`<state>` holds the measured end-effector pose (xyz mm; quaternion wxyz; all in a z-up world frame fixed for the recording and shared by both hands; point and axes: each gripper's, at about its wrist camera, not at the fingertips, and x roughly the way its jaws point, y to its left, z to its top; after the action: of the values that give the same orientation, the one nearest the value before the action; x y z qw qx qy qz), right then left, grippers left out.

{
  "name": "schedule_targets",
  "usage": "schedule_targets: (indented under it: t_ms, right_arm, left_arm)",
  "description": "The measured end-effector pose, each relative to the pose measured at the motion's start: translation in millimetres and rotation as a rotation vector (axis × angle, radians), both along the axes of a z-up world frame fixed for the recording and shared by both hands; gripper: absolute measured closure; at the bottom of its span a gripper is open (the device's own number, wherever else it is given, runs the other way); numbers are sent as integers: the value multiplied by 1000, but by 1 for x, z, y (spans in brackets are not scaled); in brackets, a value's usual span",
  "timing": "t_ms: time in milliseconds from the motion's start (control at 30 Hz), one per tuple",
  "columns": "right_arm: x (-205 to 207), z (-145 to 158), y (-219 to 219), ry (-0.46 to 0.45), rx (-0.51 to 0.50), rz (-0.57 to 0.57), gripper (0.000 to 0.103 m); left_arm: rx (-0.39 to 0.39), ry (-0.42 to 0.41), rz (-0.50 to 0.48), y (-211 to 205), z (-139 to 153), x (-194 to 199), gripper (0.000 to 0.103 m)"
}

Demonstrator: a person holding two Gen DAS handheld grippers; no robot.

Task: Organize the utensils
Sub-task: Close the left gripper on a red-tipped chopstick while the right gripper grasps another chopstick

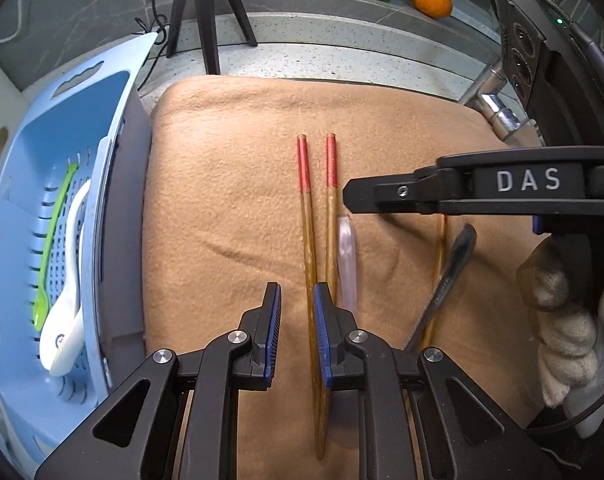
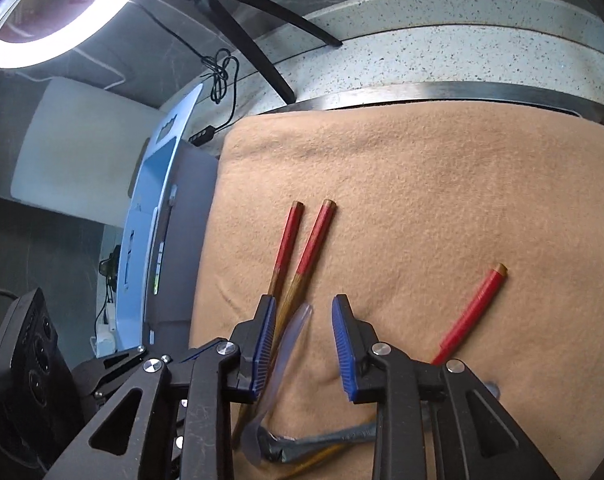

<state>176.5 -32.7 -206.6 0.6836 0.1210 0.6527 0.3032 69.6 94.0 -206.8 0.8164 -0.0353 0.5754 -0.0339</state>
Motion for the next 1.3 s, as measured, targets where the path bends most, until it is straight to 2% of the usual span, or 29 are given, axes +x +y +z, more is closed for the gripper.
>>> schedule_targets:
  t_ms: [200,567,933,1133,1167,1300]
  right_arm:
    - [5,-8,9,9,-17,-1,78]
    - [11,-11,13,-4,-56,8,87]
    - [11,-12,17,32,-53,8,87]
    - [9,-15,26,18,-64,19,87]
    - [10,-15,26,18,-65,17,91]
    - [13,-19,17,66,-17,-30,93]
  left_arm:
    - [-1,10,1,3,-6,12,88]
    - [-36,18,-10,2,-11,31,88]
    - [75,32,-63,-6,-16,33,90]
    - [38,26,-39,2,-17,32,95]
    - [27,22,-30,3,-17,31,95]
    - [-24,15,6,9,-15,30,97]
